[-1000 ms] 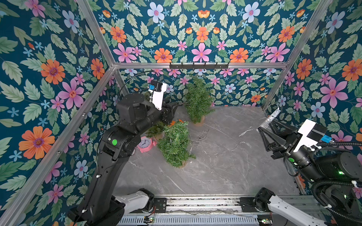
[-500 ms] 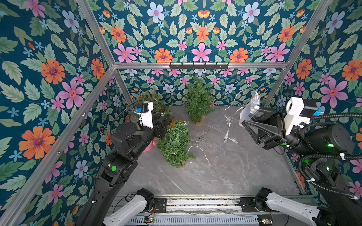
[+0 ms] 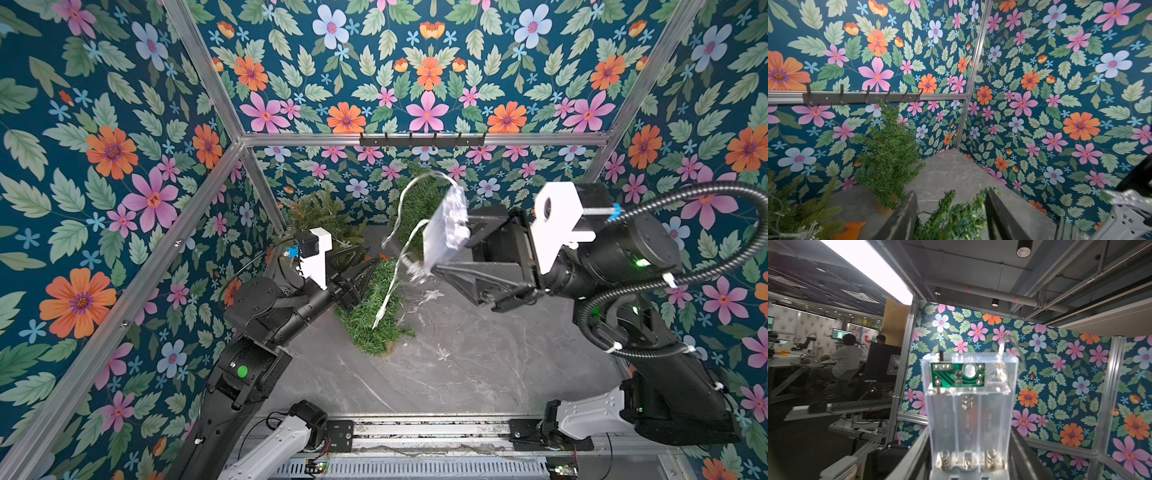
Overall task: Wrap string light around the christmas tree
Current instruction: Wrap the light string around the Christmas tree.
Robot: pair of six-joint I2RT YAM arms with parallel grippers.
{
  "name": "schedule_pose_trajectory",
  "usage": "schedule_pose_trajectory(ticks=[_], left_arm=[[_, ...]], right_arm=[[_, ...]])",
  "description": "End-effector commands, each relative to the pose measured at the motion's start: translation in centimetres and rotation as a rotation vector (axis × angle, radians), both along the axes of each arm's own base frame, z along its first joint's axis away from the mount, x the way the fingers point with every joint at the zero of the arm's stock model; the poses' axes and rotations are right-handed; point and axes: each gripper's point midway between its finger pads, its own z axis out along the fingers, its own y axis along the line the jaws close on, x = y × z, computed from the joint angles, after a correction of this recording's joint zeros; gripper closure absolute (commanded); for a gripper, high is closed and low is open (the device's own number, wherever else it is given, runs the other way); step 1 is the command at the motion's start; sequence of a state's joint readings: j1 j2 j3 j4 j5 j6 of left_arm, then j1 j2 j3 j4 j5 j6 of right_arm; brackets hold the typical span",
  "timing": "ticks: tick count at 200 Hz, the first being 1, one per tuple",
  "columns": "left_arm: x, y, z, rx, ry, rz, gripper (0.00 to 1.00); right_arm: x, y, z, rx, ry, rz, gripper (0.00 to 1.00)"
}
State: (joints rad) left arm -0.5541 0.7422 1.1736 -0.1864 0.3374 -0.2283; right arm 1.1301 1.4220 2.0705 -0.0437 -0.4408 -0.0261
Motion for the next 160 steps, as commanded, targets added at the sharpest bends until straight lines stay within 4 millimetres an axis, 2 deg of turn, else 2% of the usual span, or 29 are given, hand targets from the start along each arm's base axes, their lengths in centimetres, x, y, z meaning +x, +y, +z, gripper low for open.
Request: schedule_pose_trajectory(ticks=[1, 28, 30, 39, 41, 44, 77, 130, 160], left_arm=[[-0.4, 0.9, 1.3, -0.044, -0.065, 0.036, 0.45], [-1.4, 1.4, 1.3, -0.064, -0.094, 0.024, 0.43], [-1.5, 1.3, 1.2, -0.064, -0.095, 0.021, 0.43], [-1.8, 1.2, 1.1, -0.064, -0.098, 0.007, 0.42], [-1.8, 1.2, 1.0, -0.064, -0.099, 0.005, 0.42], [-1.8, 1.2, 1.0, -0.064, -0.098, 0.003, 0.42], [-1.7, 2.9, 0.8, -0.087, -0.101, 0.094, 0.42], [-2.5, 5.6, 0.5, -0.181, -0.140, 0.191, 0.38], [-1.3, 7.3, 0.4, -0.241, -0.105, 0.297, 0.38]], right_arm=[[0.5, 2.1, 0.2, -0.019, -0.015, 0.010, 0.77], [0.9, 4.3, 1.0, -0.015, 0.005, 0.053, 0.78], [1.4, 5.6, 0.3, -0.033, 0.014, 0.056, 0.78], [2.2, 7.6, -0.6, -0.058, 0.028, 0.058, 0.78], [2.1, 7.2, 0.0, -0.044, 0.024, 0.056, 0.78], [2.6, 8.1, -0.6, -0.056, 0.035, 0.054, 0.78], [5.6, 11.3, -1.0, -0.033, 0.036, -0.048, 0.78], [11.1, 13.9, -2.4, 0.021, -0.005, -0.324, 0.78], [13.8, 14.3, -2.8, 0.042, -0.050, -0.493, 0.78]])
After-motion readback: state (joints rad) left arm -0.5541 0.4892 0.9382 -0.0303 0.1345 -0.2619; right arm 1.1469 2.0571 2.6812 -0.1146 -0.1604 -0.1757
